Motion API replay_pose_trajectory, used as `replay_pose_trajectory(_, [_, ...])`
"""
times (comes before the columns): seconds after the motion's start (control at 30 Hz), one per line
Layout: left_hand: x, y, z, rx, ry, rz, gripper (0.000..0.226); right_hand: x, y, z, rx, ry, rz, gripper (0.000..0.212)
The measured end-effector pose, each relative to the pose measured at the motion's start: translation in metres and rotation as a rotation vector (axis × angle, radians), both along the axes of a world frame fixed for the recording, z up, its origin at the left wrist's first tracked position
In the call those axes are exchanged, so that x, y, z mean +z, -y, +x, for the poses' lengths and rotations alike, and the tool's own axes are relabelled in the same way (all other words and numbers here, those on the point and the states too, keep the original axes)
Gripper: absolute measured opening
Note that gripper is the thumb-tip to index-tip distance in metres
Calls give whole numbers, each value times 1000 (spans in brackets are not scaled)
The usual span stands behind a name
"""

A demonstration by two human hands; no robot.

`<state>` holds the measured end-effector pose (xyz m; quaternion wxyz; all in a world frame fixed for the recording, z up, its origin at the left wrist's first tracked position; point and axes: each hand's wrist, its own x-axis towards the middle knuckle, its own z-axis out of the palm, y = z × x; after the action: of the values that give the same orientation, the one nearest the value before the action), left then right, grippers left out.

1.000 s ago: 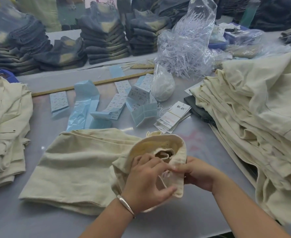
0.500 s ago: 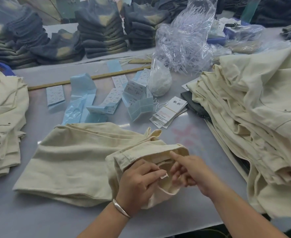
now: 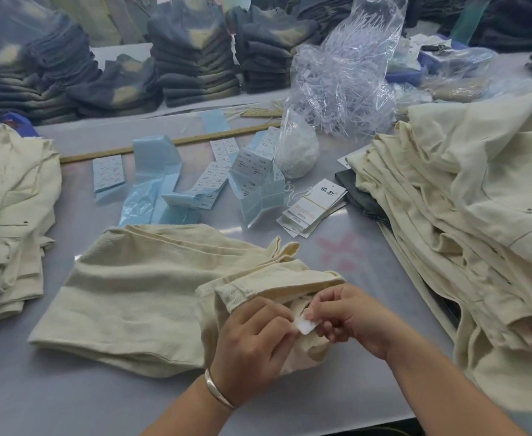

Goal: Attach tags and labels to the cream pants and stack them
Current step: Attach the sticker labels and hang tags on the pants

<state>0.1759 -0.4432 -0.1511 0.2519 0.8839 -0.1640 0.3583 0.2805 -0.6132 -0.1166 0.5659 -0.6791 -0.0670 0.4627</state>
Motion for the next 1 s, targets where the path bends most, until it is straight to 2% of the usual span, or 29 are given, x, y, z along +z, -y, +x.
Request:
replay_pose_trajectory(0.07, [0,-1,-3,5,2,-6,15,-3,6,10,21,201,-210,26])
replay_pose_trajectory(0.17, [-3,-9,-7,45,-15,-11,11,-13,13,26,199,567,-617,25])
replay_pose_trajectory(0.23, [-7,-18,-8,91,-32,-8,6,-17,11,32,197,640,-713,24])
replay_pose_trajectory(0.33, [-9,-41,-9,253,-97,-50,20,-11,-3,42,-57,736,-606,19])
replay_pose_trajectory(0.43, [-3,-80,-2,367,-219,-74,27,5,-40,47,-255,812,-382,19])
replay_pose_trajectory(0.5, [-2,-116,6,429,-294,-49,29,15,-74,46,-244,792,-252,19])
replay_pose_trajectory(0.63, [-6,-206,29,787,-552,-35,45,22,-140,43,-158,746,-137,20])
replay_pose_trajectory(0.73, [-9,-281,49,936,-753,-9,70,20,-182,43,-115,728,-121,20])
replay_pose_trajectory(0.8, [-9,-318,64,955,-936,11,66,15,-209,46,-77,734,-139,23])
replay_pose_trajectory(0.87, [-12,-341,75,894,-1066,0,42,8,-237,50,-22,749,-183,23])
replay_pose_trajectory(0.93, [-15,-351,77,801,-1060,-61,63,-1,-266,54,15,764,-222,22])
replay_pose_trajectory(1.0, [-20,-360,79,797,-1019,-250,75,-11,-294,58,21,771,-238,19])
